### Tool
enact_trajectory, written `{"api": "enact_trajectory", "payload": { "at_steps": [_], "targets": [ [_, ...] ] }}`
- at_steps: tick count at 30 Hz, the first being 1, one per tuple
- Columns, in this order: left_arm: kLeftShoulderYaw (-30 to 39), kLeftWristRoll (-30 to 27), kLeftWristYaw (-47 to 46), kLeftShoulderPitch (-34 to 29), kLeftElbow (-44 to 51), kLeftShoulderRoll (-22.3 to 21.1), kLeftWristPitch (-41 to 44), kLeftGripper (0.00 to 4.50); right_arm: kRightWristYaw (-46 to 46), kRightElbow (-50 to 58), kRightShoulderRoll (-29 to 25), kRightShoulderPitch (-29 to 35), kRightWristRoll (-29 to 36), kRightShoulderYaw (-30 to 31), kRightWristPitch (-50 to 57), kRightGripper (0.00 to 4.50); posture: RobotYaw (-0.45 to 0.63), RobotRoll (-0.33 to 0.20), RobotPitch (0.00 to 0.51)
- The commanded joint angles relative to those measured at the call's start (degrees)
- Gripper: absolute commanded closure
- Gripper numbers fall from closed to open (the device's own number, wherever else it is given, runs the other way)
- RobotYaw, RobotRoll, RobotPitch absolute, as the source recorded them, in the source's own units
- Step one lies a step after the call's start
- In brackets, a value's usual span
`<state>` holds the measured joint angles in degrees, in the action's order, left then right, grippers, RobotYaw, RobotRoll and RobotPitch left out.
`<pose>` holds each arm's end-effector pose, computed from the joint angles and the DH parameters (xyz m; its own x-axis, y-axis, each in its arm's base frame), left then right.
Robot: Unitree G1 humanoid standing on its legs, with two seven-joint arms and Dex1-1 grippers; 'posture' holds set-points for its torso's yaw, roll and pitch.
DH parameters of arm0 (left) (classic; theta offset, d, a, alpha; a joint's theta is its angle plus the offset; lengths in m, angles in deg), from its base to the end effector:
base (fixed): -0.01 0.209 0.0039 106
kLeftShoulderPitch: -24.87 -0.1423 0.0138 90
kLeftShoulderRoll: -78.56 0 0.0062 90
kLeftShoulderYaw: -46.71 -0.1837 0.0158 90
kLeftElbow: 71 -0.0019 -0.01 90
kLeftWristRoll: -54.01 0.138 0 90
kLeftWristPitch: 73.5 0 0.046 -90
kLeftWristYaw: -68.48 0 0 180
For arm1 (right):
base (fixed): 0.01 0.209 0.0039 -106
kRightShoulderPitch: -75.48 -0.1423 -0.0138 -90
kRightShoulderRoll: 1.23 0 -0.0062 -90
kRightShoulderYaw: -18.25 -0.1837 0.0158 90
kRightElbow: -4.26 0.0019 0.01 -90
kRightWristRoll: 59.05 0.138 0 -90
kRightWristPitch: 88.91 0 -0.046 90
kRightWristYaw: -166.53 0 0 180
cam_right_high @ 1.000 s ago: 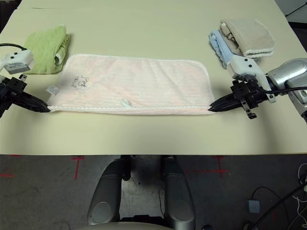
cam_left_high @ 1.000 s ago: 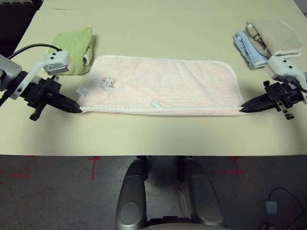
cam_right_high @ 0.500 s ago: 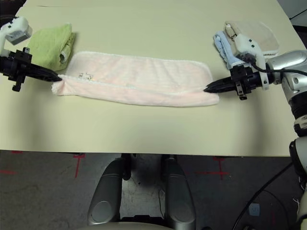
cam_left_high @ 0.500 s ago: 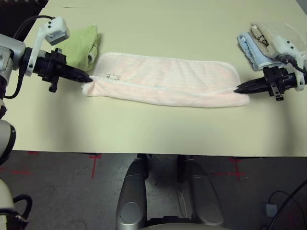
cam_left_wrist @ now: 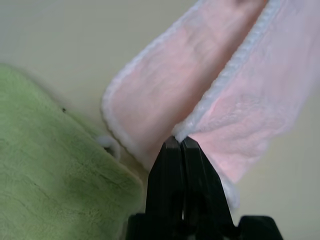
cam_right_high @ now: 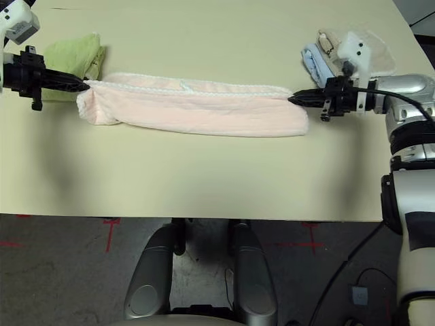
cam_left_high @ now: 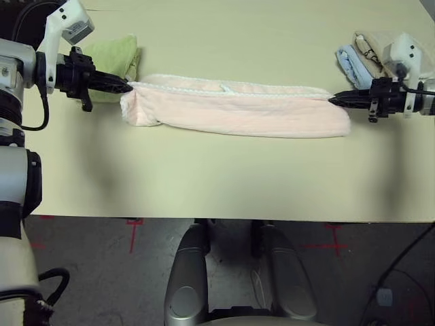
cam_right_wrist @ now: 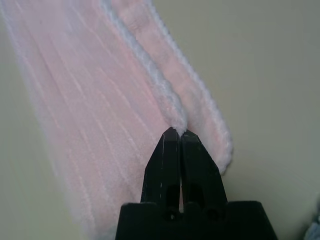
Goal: Fold the towel and set it aside.
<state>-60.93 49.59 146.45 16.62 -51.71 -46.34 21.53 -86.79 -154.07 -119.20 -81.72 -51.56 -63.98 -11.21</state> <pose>0.3265 0.3227 0.3168 0.6659 -0.5892 -0.4577 0.7436 0.5740 0.3430 0.3376 -0.3086 0.2450 0.6325 0.7078 -0.3147 -0.7624 0.4970 -0.4145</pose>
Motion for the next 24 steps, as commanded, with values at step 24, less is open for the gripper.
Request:
{"api": "enact_trajectory", "payload": {
  "at_steps": [24],
  "targets": [
    [3.6,17.2,-8.1,2.4,-4.2,4.4,-8.6,4.48,8.2,-2.3,0.5,0.1,-9.3,-3.5,-2.6,4.50,0.01,0.000,0.342]
  ]
}}
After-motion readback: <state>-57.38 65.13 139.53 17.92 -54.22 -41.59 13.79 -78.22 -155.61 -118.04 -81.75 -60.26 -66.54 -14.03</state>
